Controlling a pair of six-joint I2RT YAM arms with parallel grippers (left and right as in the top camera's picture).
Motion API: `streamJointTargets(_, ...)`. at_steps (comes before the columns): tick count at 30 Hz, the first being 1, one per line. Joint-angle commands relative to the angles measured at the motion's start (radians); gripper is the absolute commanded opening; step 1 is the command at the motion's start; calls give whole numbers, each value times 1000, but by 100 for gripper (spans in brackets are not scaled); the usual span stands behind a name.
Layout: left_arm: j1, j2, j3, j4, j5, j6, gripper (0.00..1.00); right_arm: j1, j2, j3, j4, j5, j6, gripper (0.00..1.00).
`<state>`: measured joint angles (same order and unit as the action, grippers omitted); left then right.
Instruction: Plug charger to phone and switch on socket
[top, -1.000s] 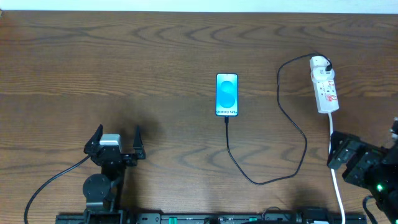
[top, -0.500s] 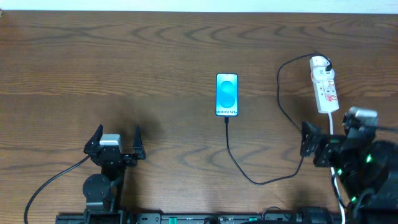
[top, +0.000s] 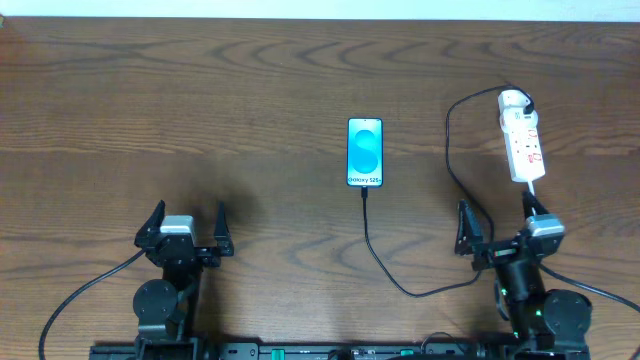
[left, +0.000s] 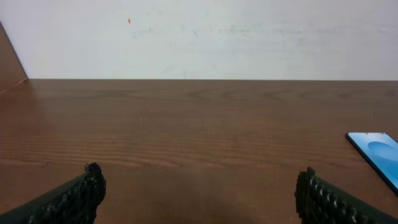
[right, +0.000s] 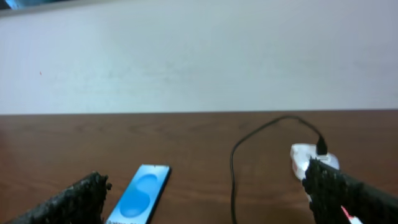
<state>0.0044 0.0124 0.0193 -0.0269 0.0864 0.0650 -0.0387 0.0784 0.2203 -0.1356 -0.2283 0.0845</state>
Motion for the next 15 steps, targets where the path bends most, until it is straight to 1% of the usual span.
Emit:
streamJointTargets(1,-3,-2,-15,-36,10,13,99,8,-53,-88,53,-17,-11,99)
streamJointTargets(5,-3,-2,-15,-36,10,13,98,8,-74,-140,87,3,-10,99)
streamJointTargets(10,-3,-2,-15,-36,10,13,98,9,-74,-181,136,152,112,99)
streamJointTargets(15,-3,-2,-15,-36,10,13,98,14,-74,-212,155,212,116,99)
